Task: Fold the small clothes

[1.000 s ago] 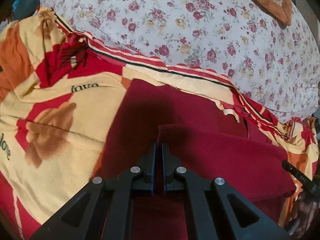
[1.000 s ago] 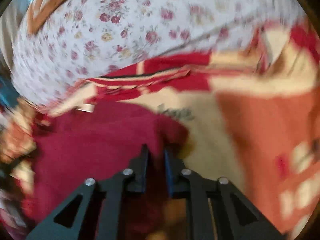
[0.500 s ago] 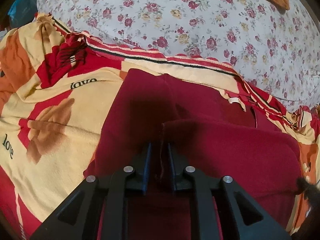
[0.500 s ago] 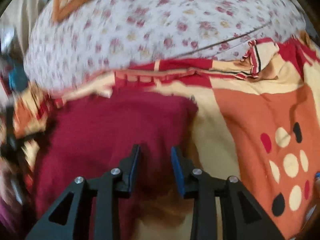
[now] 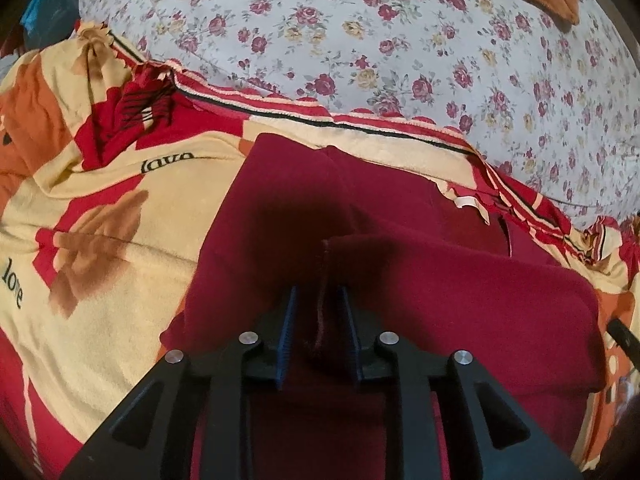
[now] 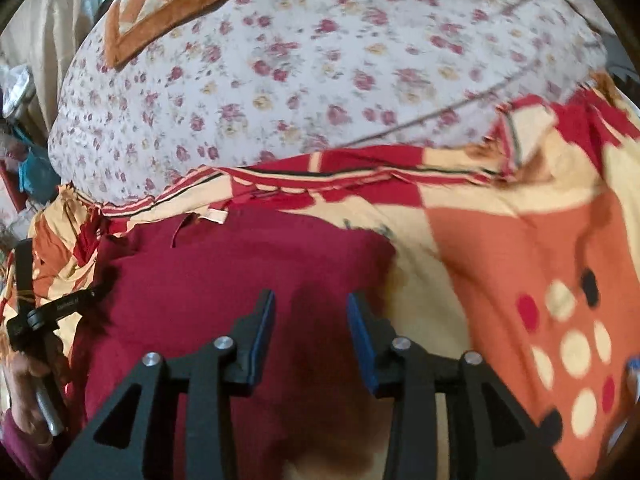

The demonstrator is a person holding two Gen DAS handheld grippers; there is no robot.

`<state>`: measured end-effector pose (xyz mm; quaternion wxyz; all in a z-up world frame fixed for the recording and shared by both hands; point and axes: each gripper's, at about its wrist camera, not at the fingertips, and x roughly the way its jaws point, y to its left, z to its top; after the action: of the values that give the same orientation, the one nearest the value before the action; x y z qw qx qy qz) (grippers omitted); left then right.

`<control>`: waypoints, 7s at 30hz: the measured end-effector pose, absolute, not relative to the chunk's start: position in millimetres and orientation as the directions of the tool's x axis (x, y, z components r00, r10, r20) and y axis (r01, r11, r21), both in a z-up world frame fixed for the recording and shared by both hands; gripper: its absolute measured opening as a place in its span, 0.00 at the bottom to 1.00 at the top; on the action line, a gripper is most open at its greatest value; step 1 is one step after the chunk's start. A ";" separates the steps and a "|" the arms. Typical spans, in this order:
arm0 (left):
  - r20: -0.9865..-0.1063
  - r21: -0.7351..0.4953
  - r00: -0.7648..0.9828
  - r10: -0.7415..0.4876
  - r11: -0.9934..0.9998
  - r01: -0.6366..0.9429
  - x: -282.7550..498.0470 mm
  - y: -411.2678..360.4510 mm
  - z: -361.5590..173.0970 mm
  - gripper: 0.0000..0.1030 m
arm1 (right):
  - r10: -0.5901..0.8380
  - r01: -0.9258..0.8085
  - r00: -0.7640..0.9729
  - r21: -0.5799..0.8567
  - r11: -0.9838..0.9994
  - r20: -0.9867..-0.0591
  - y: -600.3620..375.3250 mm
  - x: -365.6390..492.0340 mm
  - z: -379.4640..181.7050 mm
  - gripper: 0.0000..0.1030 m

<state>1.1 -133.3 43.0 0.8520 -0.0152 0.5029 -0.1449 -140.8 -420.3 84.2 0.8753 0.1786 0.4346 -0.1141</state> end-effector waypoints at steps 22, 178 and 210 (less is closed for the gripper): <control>-0.831 -0.244 0.416 -0.369 0.914 0.325 -36.2 -123.5 60.0 0.19 | -0.052 0.372 0.519 0.171 0.912 -0.853 -395.8 -186.4 71.3 0.50; -0.813 -0.433 0.225 -0.537 0.817 0.381 -170.2 8.1 98.7 0.00 | 0.660 0.092 0.405 0.746 0.660 -0.633 -301.6 -331.6 16.9 0.42; -0.633 -0.574 0.345 -0.693 0.719 0.391 -142.6 25.9 133.4 0.00 | 0.638 -0.100 0.637 0.774 0.625 -0.432 -330.9 -296.4 109.6 0.06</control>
<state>-142.6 25.9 133.4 0.8038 -0.1633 0.4621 -0.3372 -296.4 -330.9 109.6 0.8253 0.3710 0.3624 0.2235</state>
